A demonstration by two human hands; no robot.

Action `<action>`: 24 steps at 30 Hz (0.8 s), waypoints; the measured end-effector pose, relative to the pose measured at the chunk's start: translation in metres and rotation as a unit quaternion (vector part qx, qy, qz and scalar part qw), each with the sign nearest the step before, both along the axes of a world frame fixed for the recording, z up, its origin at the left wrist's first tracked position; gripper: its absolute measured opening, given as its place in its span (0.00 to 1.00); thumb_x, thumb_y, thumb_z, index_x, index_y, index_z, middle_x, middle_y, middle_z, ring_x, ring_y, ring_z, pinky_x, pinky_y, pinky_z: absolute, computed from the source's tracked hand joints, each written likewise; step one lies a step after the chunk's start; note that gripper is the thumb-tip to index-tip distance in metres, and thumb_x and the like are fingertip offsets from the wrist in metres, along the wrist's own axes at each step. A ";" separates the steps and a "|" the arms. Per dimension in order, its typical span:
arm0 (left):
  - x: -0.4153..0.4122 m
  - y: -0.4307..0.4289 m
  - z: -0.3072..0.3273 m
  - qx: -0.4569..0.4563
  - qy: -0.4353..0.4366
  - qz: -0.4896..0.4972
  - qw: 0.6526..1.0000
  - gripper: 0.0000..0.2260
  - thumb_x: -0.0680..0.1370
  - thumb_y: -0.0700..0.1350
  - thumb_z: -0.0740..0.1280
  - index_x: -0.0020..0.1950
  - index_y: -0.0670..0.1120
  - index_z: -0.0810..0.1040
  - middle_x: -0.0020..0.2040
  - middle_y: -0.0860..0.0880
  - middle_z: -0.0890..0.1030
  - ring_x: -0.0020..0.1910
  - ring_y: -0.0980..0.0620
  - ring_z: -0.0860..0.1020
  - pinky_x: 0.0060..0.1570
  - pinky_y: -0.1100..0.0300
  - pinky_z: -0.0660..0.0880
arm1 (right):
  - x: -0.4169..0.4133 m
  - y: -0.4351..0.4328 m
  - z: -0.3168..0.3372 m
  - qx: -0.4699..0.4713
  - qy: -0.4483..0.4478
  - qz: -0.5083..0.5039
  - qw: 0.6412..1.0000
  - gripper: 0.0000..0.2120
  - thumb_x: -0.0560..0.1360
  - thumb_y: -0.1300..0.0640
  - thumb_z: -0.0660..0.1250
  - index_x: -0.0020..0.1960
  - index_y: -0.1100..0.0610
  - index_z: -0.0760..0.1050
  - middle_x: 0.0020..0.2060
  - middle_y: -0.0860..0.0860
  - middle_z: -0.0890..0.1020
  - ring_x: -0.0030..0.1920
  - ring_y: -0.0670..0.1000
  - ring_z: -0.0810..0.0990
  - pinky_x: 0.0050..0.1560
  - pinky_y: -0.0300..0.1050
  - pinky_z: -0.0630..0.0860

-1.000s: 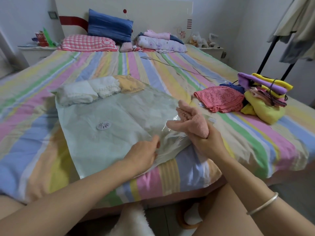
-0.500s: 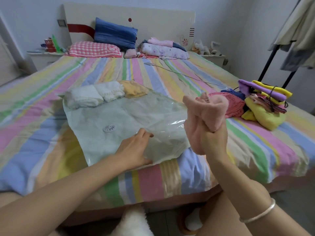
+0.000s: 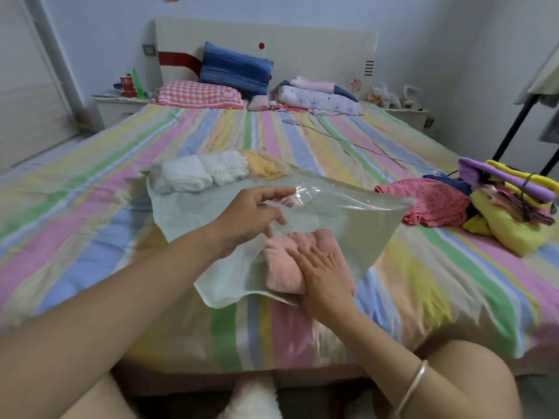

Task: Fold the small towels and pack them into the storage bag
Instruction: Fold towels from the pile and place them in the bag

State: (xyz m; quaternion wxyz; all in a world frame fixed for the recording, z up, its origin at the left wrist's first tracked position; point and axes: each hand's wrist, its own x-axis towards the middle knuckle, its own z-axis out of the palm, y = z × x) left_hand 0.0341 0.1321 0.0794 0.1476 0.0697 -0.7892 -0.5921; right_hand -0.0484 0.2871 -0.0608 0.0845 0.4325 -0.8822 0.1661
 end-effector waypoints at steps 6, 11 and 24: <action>0.004 -0.012 0.011 0.097 -0.023 -0.102 0.990 0.17 0.75 0.37 0.67 0.63 0.48 0.80 0.58 0.49 0.82 0.54 0.55 0.81 0.43 0.64 0.77 | -0.016 -0.051 0.034 -0.315 -0.154 -0.116 0.929 0.15 0.69 0.60 0.60 0.51 0.44 0.72 0.44 0.41 0.76 0.48 0.52 0.76 0.50 0.52 0.76; 0.005 -0.041 0.015 0.177 -0.019 -0.155 0.972 0.15 0.81 0.40 0.58 0.66 0.46 0.76 0.60 0.44 0.81 0.59 0.45 0.80 0.59 0.52 0.76 | -0.012 -0.120 0.039 -0.249 -0.200 -0.047 0.946 0.10 0.78 0.63 0.59 0.54 0.53 0.75 0.47 0.48 0.80 0.45 0.43 0.79 0.41 0.28 0.73; -0.016 -0.203 -0.108 -0.367 -0.122 0.216 0.897 0.32 0.72 0.67 0.49 0.72 0.57 0.68 0.76 0.57 0.62 0.77 0.59 0.55 0.76 0.52 0.47 | -0.066 -0.221 -0.011 0.145 0.076 0.171 0.972 0.27 0.77 0.50 0.46 0.77 0.46 0.57 0.76 0.47 0.62 0.76 0.54 0.59 0.72 0.63 0.53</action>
